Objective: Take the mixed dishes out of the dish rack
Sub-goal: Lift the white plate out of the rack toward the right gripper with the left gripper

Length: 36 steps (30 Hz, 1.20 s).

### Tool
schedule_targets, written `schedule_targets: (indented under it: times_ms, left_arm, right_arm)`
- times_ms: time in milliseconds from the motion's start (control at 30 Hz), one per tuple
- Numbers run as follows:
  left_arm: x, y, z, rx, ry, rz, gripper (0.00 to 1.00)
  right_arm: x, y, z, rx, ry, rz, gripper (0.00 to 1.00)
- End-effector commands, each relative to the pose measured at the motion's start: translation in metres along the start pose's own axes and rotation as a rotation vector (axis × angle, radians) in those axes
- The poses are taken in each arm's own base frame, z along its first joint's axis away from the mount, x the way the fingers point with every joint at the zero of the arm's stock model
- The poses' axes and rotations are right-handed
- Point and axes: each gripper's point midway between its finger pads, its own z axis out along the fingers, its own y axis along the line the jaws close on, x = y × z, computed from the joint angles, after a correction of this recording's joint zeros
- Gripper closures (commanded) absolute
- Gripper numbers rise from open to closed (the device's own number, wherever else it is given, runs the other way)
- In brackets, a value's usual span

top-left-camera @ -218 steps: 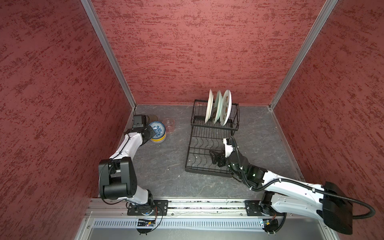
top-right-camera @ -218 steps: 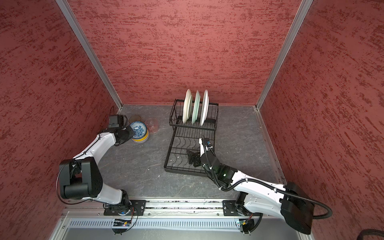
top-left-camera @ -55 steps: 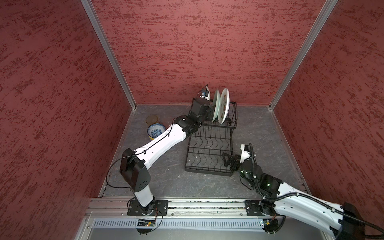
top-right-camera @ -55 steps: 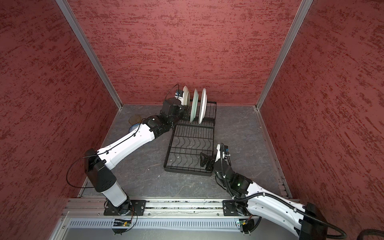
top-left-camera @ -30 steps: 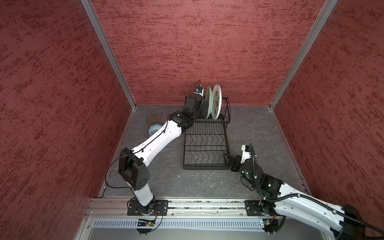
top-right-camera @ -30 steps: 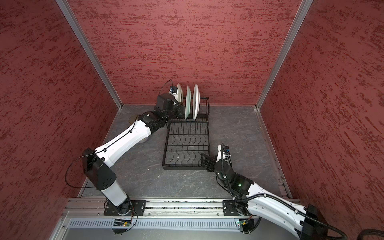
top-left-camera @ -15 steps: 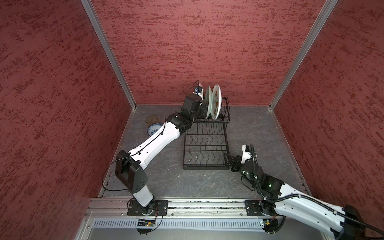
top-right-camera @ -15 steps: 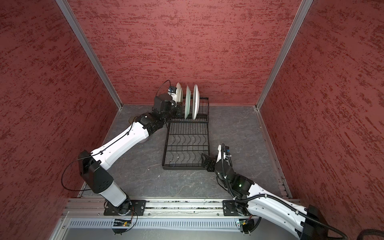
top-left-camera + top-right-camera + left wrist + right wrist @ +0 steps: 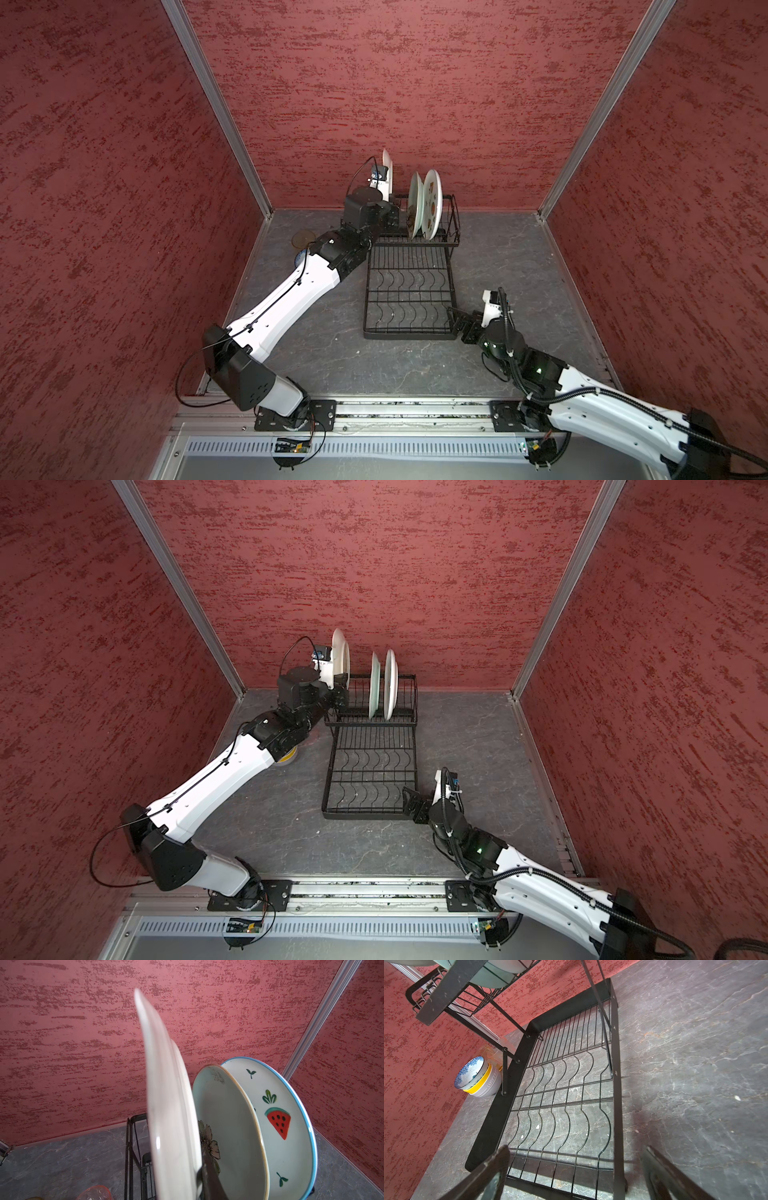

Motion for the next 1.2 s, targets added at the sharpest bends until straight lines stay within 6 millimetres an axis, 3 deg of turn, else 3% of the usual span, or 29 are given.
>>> schedule_targets:
  times_ms: [0, 133, 300, 500, 733, 1167]
  left_arm:
    - [-0.061, -0.003, -0.034, 0.022, -0.208, -0.026, 1.0]
    - [-0.06, -0.009, -0.054, 0.049, -0.22, -0.023, 1.0]
    - [-0.044, -0.016, -0.083, 0.062, -0.209, -0.009, 1.0]
    - [-0.03, -0.027, -0.115, 0.056, -0.205, 0.063, 1.0]
    - [-0.009, -0.021, -0.155, 0.058, -0.197, 0.073, 1.0]
    - [0.06, -0.008, -0.175, 0.062, -0.027, 0.167, 1.0]
  right_arm:
    - [-0.014, 0.006, -0.002, 0.0, -0.03, 0.009, 0.01]
    - [-0.018, 0.01, -0.003, 0.001, -0.027, 0.006, 0.01]
    - [-0.022, 0.016, -0.006, 0.0, -0.006, 0.01, 0.01]
    - [-0.027, 0.037, -0.008, -0.029, 0.057, -0.041, 0.01]
    - [-0.037, 0.058, -0.007, -0.076, 0.07, -0.062, 0.01]
    - [-0.031, 0.073, -0.01, -0.115, 0.162, -0.044, 0.01]
